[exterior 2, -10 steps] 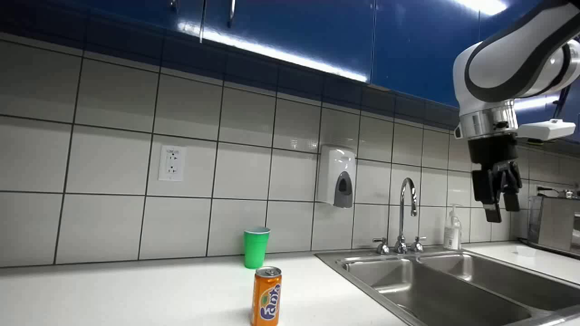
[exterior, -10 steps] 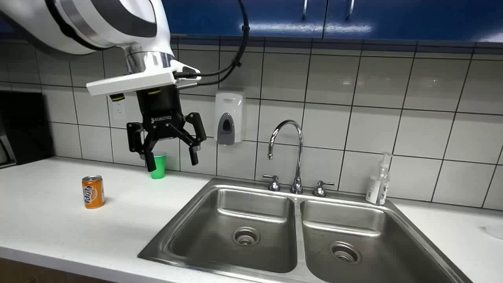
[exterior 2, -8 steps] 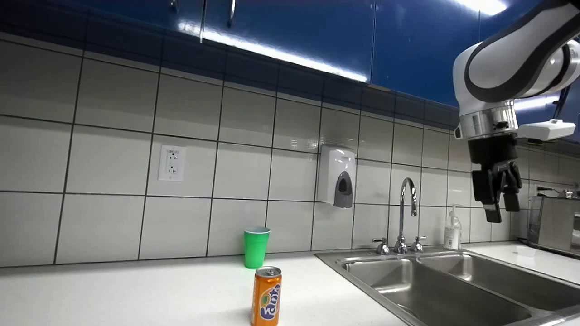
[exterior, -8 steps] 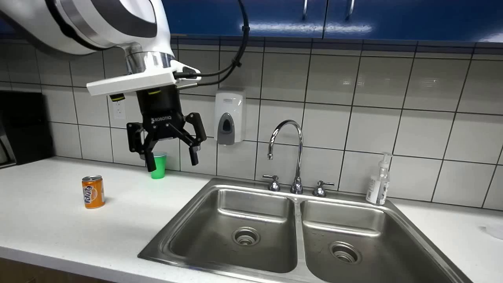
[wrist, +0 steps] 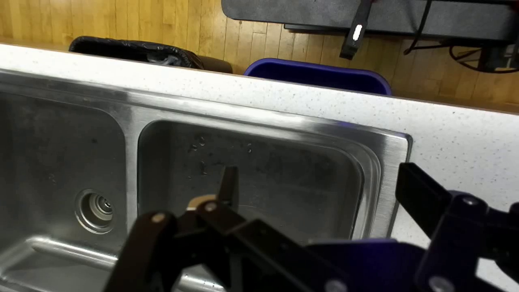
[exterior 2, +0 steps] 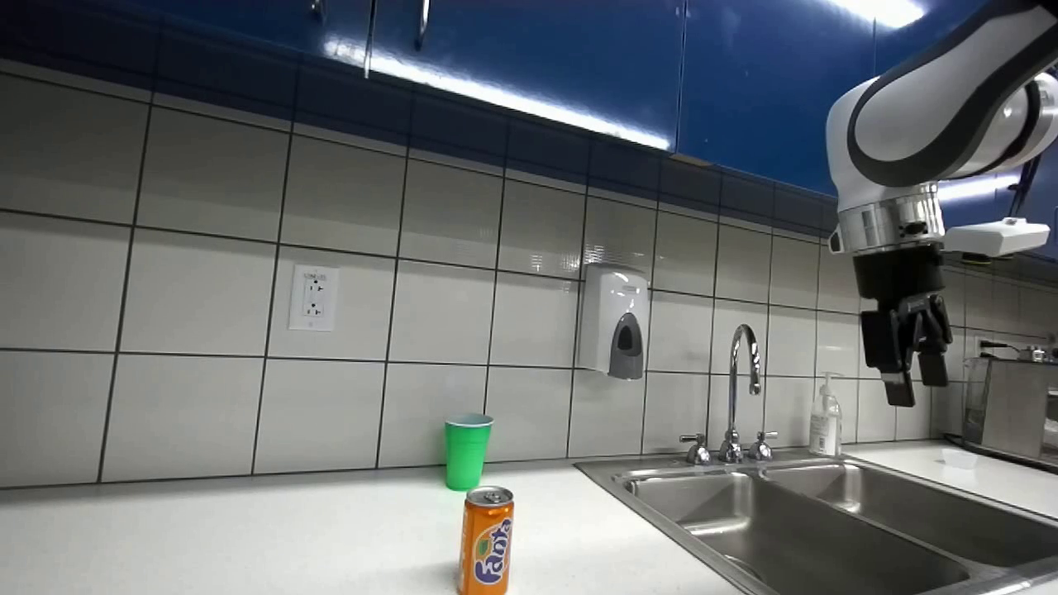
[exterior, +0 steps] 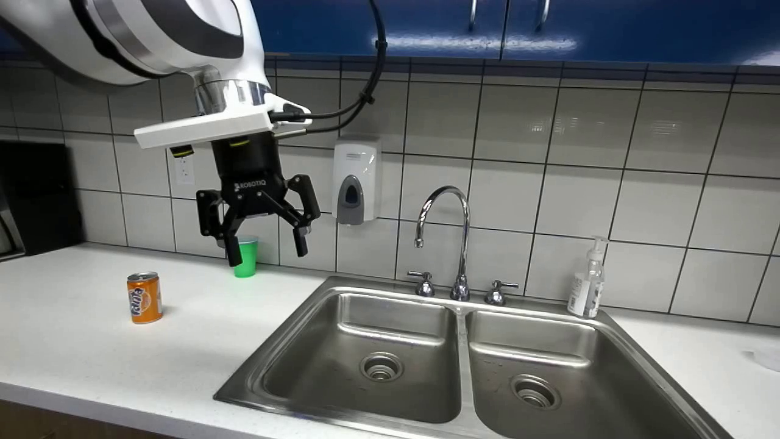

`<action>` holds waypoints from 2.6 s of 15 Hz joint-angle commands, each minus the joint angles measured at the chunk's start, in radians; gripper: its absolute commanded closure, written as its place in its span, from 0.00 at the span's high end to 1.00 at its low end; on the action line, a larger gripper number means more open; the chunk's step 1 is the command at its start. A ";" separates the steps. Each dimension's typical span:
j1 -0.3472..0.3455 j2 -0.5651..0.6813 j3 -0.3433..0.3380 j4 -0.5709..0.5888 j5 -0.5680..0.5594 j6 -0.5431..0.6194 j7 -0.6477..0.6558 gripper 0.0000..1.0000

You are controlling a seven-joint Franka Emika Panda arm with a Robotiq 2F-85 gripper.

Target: Put the can inside the sink

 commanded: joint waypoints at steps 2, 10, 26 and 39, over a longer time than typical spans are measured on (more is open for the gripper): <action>0.006 -0.001 -0.004 0.002 -0.002 -0.004 0.003 1.00; 0.044 0.027 0.012 -0.011 0.026 0.044 0.026 1.00; 0.294 0.324 0.224 0.034 0.189 0.220 0.120 1.00; 0.347 0.654 0.326 0.261 0.163 0.288 0.140 1.00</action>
